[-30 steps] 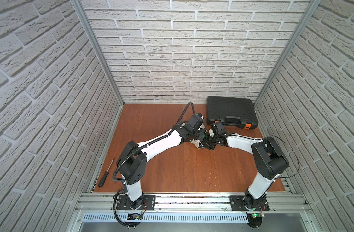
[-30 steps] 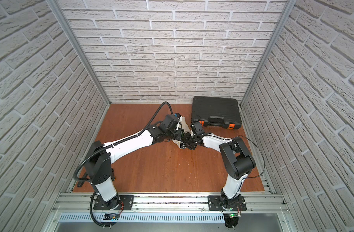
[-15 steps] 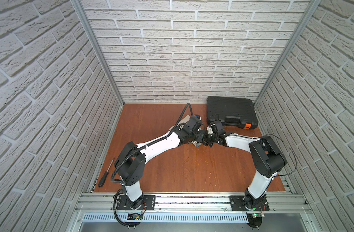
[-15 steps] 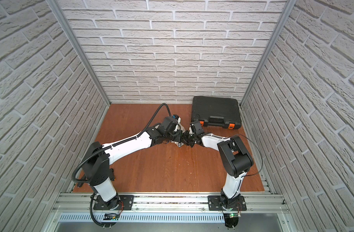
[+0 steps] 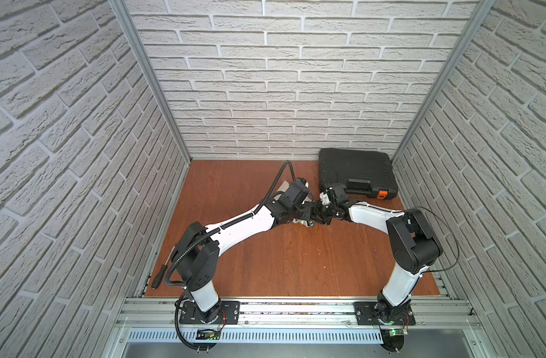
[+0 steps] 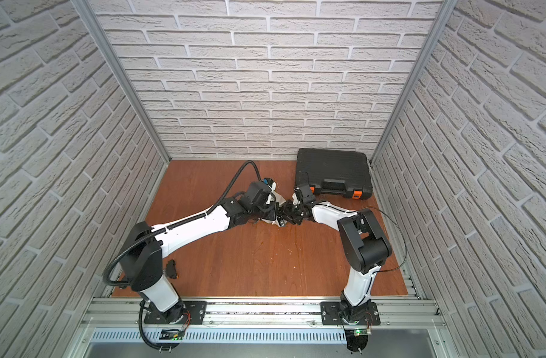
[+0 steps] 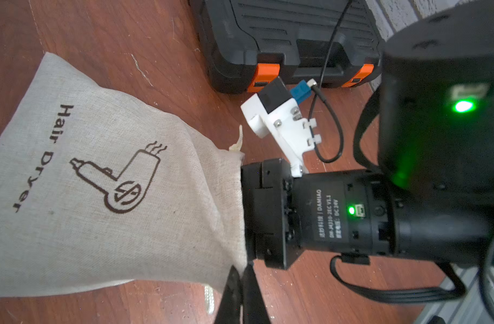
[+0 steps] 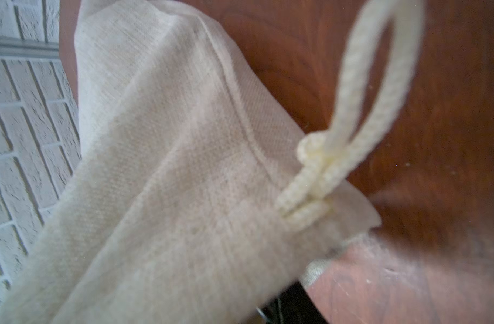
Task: Pack away hair dryers
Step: Place the hair dryer in the drawstring bag.
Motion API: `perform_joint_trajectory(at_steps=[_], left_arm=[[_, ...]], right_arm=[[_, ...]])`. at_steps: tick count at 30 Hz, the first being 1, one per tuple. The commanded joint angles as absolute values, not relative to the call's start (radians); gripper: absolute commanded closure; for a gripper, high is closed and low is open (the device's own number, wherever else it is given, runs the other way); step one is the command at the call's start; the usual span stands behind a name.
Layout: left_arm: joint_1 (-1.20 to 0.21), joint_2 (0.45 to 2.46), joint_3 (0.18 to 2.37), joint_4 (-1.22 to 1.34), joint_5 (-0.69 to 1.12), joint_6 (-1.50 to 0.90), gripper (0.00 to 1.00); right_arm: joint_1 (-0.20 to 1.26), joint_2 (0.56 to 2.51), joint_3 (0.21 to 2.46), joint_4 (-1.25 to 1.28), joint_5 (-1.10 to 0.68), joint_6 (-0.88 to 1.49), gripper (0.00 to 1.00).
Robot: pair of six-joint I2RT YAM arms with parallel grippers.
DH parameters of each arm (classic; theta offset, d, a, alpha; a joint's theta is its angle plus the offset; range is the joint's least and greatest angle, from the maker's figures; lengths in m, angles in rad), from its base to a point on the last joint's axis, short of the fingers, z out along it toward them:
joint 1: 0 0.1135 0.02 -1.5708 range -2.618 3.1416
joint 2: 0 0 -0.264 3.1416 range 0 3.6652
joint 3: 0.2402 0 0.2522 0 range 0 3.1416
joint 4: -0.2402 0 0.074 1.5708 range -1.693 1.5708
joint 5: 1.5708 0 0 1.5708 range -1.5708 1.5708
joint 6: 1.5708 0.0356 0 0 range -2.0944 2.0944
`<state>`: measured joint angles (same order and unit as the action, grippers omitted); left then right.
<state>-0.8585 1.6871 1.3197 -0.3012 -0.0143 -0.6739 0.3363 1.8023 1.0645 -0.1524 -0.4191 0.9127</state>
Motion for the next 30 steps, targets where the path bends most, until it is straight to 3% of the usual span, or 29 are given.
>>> perform_joint_trajectory(at_steps=[1,11,22,27,30], left_arm=[[-0.862,1.643,1.313,-0.261,-0.002,-0.660,1.00],[-0.862,1.642,1.303,-0.186,0.029,-0.678,1.00],[-0.868,1.663,1.288,-0.104,0.064,-0.715,1.00],[-0.868,1.654,1.271,-0.086,0.064,-0.726,1.00],[-0.861,1.644,1.257,-0.093,0.061,-0.727,1.00]], right_arm=[[0.334,1.801,1.068,-0.203,-0.403,0.821,0.53],[0.361,1.890,1.120,-0.243,-0.380,0.758,0.50],[0.384,1.947,1.139,-0.088,-0.462,0.839,0.49],[0.383,1.951,1.118,-0.010,-0.489,0.889,0.55],[0.378,1.953,1.101,0.044,-0.515,0.926,0.66]])
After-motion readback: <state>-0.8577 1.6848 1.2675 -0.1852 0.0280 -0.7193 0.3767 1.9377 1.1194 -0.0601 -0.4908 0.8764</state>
